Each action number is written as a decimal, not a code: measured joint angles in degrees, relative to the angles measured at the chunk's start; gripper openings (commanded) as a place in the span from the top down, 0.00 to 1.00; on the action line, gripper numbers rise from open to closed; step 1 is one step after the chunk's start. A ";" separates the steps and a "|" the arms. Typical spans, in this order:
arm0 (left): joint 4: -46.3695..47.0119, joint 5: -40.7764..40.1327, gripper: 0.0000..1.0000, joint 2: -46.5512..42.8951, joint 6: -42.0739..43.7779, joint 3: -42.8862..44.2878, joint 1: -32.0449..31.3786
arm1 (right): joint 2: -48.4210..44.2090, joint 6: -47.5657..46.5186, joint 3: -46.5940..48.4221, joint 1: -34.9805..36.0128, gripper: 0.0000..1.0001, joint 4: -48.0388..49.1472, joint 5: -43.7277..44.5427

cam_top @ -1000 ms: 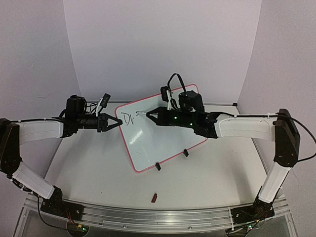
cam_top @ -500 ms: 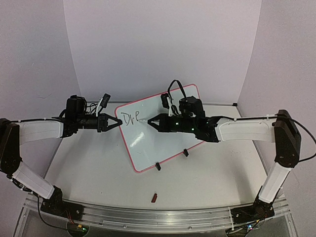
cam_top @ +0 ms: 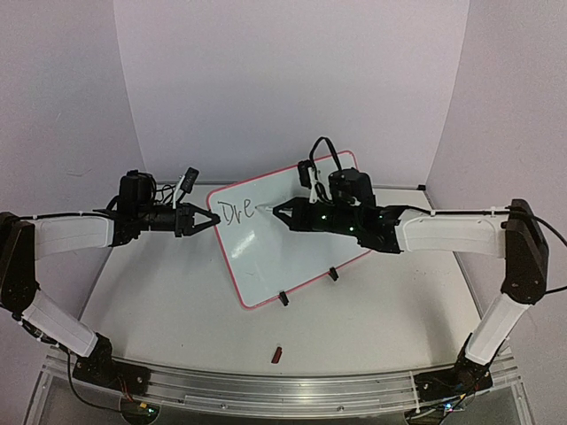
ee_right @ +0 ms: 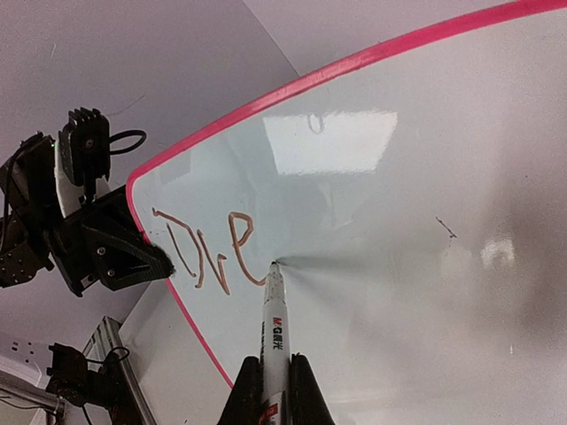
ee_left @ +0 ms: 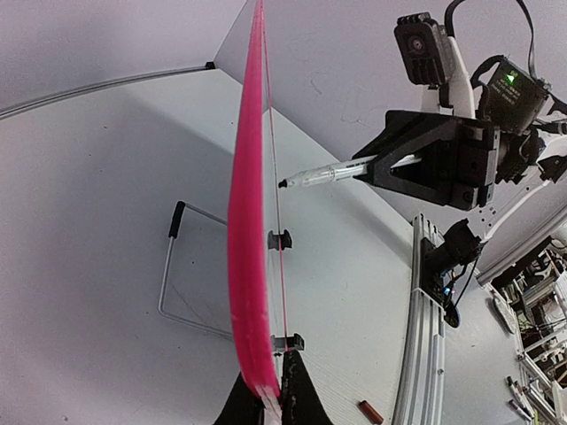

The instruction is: Write a sentence on the whiteboard

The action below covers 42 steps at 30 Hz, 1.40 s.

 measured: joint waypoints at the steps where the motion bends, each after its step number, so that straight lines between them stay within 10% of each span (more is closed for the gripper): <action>1: -0.01 0.00 1.00 0.00 0.00 0.05 -0.03 | -0.38 -0.08 0.00 -0.07 1.00 0.01 0.22; 42: -0.43 -0.31 1.00 0.00 0.02 0.26 -0.25 | 1.19 0.55 -1.25 -2.45 1.00 2.00 -4.98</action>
